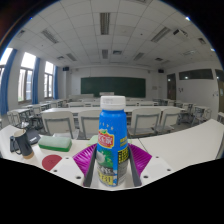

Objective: Pour water

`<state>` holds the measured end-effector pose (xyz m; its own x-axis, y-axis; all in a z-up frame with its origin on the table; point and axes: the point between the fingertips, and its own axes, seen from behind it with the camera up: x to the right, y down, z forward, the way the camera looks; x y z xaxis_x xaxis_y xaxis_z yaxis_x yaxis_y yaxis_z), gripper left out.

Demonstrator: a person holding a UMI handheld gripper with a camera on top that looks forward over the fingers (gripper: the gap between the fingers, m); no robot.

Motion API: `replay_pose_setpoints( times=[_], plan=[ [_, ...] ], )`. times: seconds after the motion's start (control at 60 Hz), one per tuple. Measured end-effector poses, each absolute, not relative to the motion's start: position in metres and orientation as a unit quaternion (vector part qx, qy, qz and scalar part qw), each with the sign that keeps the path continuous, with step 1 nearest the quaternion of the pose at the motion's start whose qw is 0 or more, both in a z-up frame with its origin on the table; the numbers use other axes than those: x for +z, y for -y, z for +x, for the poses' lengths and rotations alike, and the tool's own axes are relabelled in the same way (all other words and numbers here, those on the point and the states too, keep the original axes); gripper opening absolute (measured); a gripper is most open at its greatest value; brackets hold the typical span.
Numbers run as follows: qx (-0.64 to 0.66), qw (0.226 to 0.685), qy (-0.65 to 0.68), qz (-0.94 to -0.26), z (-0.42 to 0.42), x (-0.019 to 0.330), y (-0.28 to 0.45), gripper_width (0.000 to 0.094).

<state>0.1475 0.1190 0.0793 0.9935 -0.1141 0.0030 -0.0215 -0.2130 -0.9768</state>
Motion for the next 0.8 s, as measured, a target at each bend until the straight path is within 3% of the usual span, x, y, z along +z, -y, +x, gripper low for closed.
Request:
replay_pose_setpoints(
  times=[0.167, 0.25, 0.433, 0.55, 0.717, 0.767, 0.8],
  plan=[
    [-0.081, 0.633, -0.069, -0.767, 0.144, 0.076, -0.124, 0.0413],
    [-0.122, 0.629, -0.037, -0.767, 0.138, 0.085, -0.126, 0.04],
    [-0.303, 0.613, 0.15, -0.714, 0.073, 0.161, -0.145, 0.0399],
    [-0.462, 0.548, 0.327, -0.616, 0.012, 0.196, -0.158, 0.04],
    [-0.601, 0.43, 0.511, -0.439, -0.05, 0.214, -0.156, 0.04],
    [-0.634, 0.39, 0.544, -0.387, -0.066, 0.202, -0.165, 0.0397],
    [-0.658, 0.36, 0.565, -0.344, -0.062, 0.218, -0.151, 0.0399]
  ],
)
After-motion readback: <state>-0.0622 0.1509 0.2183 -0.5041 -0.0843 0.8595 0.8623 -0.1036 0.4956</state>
